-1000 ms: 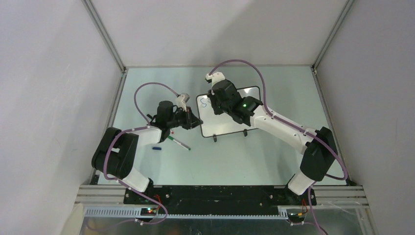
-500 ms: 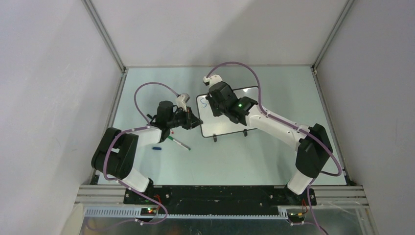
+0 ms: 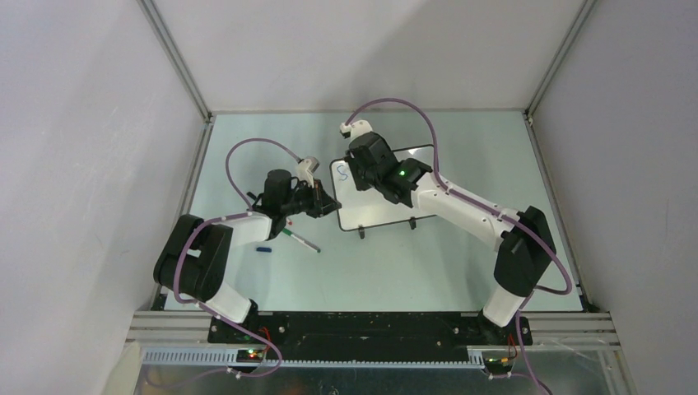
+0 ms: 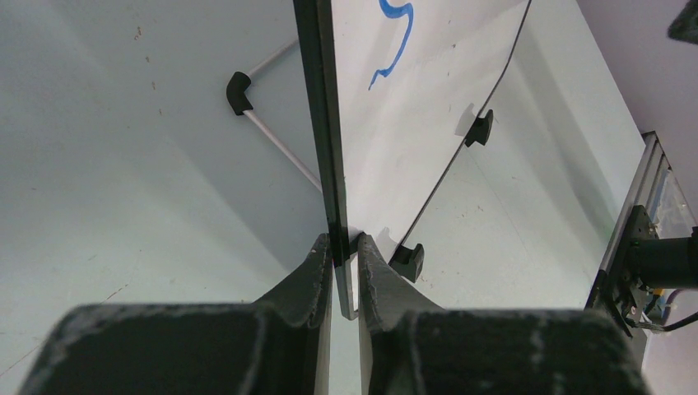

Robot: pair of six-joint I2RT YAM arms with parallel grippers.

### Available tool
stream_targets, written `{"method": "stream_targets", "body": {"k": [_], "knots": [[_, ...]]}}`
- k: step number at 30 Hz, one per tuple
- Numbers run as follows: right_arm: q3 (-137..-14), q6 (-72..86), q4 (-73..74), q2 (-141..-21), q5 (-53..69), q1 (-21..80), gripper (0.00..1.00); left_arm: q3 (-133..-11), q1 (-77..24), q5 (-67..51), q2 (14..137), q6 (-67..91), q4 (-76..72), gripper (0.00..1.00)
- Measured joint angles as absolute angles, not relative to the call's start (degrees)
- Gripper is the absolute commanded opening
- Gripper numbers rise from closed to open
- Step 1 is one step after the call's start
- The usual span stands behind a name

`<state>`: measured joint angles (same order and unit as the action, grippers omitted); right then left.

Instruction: Write a sentence on the whiteboard

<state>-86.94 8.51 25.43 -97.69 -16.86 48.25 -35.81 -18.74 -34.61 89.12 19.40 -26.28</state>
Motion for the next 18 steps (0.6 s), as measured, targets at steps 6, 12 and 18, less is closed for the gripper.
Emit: {"method": "stream_targets", "body": {"k": [6, 12, 18], "knots": [[-86.9, 8.5, 25.8, -98.6, -17.1, 48.2, 0.00, -35.8, -18.8, -34.5, 89.1, 19.4, -26.2, 0.01], [-86.9, 8.5, 25.9, -98.8, -17.1, 48.1, 0.00, -35.8, -18.9, -34.2, 89.1, 19.4, -26.2, 0.01], [-86.9, 8.5, 25.9, -99.0, -17.1, 48.1, 0.00, -35.8, -18.9, -34.1, 88.9, 19.3, -26.0, 0.01]]}}
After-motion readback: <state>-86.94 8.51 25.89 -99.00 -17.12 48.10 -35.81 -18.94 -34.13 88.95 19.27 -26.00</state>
